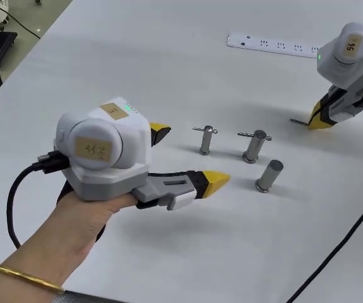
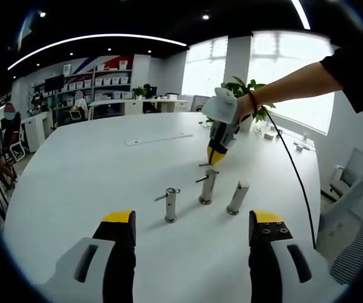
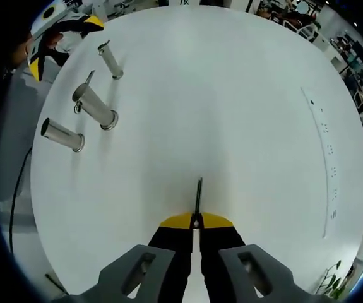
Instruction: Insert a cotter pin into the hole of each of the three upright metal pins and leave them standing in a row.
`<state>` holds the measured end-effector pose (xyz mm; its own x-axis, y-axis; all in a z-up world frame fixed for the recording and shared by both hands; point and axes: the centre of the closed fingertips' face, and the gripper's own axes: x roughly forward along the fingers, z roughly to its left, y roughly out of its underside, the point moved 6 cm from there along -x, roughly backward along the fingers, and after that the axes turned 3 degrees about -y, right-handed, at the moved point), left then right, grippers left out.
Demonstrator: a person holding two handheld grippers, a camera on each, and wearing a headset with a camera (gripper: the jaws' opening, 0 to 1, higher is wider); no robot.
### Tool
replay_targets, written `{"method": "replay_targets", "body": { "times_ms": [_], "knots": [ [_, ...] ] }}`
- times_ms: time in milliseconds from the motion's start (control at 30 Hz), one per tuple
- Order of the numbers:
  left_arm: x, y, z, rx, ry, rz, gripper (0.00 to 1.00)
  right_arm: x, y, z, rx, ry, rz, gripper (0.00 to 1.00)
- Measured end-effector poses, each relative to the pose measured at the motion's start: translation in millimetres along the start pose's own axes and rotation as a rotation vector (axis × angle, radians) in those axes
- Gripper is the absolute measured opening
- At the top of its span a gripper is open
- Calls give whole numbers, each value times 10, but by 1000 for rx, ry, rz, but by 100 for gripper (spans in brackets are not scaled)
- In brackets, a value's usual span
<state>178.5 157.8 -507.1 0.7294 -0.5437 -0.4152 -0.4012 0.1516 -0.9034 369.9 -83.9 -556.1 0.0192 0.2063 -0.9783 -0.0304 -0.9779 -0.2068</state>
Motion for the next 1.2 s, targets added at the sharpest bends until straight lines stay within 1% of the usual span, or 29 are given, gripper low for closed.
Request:
{"method": "replay_targets", "body": {
  "times_ms": [100,233,367,433,500,567,667,767,867,900,1000,1067,1100,1133,1200],
  "knots": [
    [0,7,0,1,0,4,71,-3,-23,43,-21,2,9,0],
    [0,13,1,-3,-1,6,70,15,-18,25,-44,10,21,0],
    [-2,7,-8,-5,2,1,70,7,-11,3,-54,36,28,0],
    [-4,16,-14,-2,4,7,70,-14,-14,-13,-54,55,22,0],
    [-8,10,-23,-5,6,4,69,-82,-36,24,-49,84,12,0],
    [-8,6,-34,-9,12,1,68,-98,-34,43,-58,95,6,0],
    [-4,-10,-53,-14,23,-4,67,-238,-78,161,-75,115,-7,0],
    [-10,-22,-78,-28,38,-10,66,-359,-124,277,-79,121,-22,0],
    [-34,-31,-105,-17,51,-6,63,-466,-174,382,-94,134,-31,0],
    [-37,-32,-110,-12,55,-2,63,-510,-204,436,-98,136,-43,0],
    [-49,-43,-127,-8,64,7,61,-589,-266,551,-119,141,-54,0],
    [-61,-59,-142,-10,69,4,61,-641,-316,636,-147,151,-62,0],
    [-71,-72,-153,-15,72,2,61,-669,-344,690,-151,154,-70,0],
    [-80,-80,-168,-32,77,-1,60,-685,-367,717,-158,157,-81,0],
    [-92,-80,-180,-38,83,0,58,-725,-417,796,-176,171,-97,0]
  ]
}}
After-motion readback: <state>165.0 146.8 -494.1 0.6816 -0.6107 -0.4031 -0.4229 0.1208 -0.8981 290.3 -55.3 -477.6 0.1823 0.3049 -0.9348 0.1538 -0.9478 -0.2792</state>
